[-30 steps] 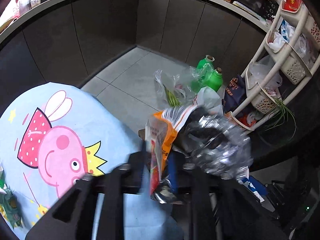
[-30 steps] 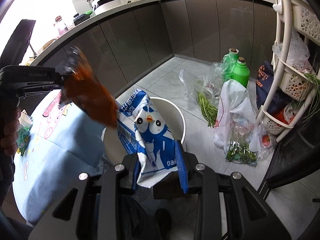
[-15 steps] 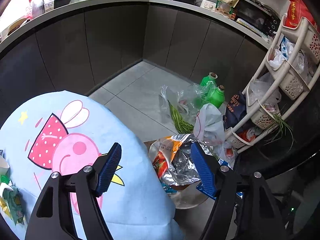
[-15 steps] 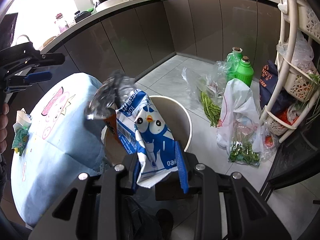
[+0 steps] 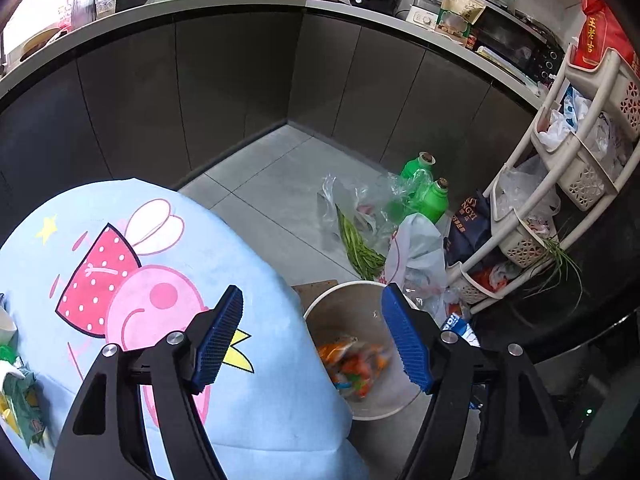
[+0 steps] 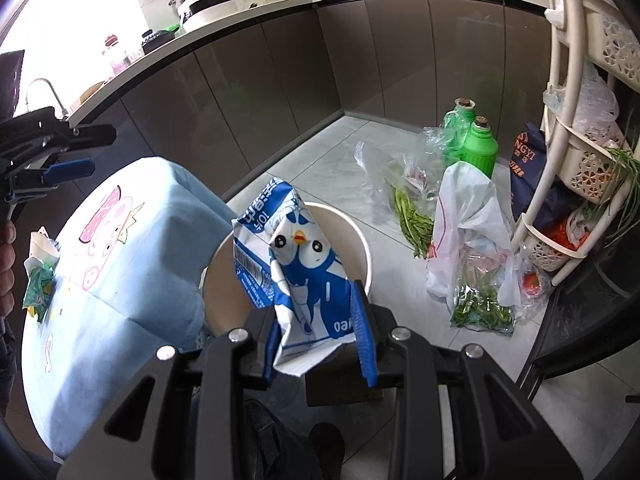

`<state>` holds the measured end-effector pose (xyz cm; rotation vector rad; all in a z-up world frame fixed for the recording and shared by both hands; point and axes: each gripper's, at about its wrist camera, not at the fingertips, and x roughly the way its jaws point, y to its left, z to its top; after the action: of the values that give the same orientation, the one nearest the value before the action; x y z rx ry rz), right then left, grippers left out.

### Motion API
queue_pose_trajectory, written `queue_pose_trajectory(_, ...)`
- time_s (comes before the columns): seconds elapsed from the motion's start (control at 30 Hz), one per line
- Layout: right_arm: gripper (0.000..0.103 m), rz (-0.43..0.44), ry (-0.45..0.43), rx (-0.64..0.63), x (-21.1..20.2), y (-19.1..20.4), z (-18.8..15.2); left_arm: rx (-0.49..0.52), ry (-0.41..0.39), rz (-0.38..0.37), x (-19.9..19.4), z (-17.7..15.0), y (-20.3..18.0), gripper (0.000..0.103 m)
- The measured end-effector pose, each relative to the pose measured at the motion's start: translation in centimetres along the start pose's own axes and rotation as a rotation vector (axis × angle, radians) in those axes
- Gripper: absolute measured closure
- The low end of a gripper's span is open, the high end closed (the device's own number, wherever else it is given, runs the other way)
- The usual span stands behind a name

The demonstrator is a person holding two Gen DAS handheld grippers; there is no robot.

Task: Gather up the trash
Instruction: 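Open the right gripper to drop the milk carton into the bin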

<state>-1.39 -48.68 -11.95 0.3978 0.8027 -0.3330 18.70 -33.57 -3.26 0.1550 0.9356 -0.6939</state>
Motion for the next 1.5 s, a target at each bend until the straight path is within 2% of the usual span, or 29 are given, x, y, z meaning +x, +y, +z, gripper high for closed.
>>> queue_pose_trajectory(0.1, 0.071, 0.015, 0.017, -0.010, 0.9, 0.6, 0.0, -0.005, -0.013, -0.005, -0.4, 0.0, 0.3, 0.034)
queue_pose_trajectory(0.27, 0.070, 0.040, 0.048, -0.019, 4.3, 1.4, 0.1, -0.024, -0.054, -0.008, -1.4, -0.4, 0.9, 0.022)
queue_pose_trajectory(0.33, 0.070, 0.047, 0.053, -0.016, 5.8, 1.6, 0.1, -0.030, -0.066, -0.002, -1.8, -0.6, 1.3, 0.020)
queue_pose_trajectory(0.4, 0.064, 0.042, 0.052, -0.021, 7.0, 1.9, 0.3, -0.033, -0.071, 0.010, -2.2, -0.7, 1.7, 0.019)
queue_pose_trajectory(0.47, 0.023, 0.037, 0.058, -0.038, 7.6, 2.2, 0.3, -0.039, -0.075, 0.022, -2.4, -0.8, 2.1, 0.018)
queue_pose_trajectory(0.53, 0.021, 0.048, 0.045, -0.068, 7.4, 2.8, 0.1, -0.056, -0.081, 0.024, -2.7, -0.8, 2.7, 0.017)
queue_pose_trajectory(0.67, 0.004, 0.075, 0.043, -0.120, 6.3, 3.6, -0.6, -0.092, -0.093, 0.020, -3.3, -1.0, 3.8, 0.013)
queue_pose_trajectory(0.87, 0.004, 0.092, 0.039, -0.181, 3.5, 5.7, -0.5, -0.122, -0.113, 0.006, -5.3, -2.0, 4.5, 0.009)
queue_pose_trajectory(1.07, 0.003, 0.135, -0.059, -0.270, -1.3, 10.0, 1.2, -0.172, -0.165, 0.018, -9.8, -3.7, 6.2, 0.009)
queue_pose_trajectory(1.27, 0.003, 0.244, -0.118, -0.328, -5.0, 14.9, 2.5, -0.234, -0.203, 0.101, -14.9, -7.0, 9.8, 0.009)
queue_pose_trajectory(1.4, 0.003, 0.340, -0.111, -0.388, -6.1, 19.0, 2.1, -0.275, -0.202, 0.184, -17.7, -10.2, 13.5, 0.008)
queue_pose_trajectory(1.5, 0.003, 0.412, -0.062, -0.416, -5.9, 22.4, 1.6, -0.337, -0.192, 0.218, -19.3, -12.9, 16.7, 0.009)
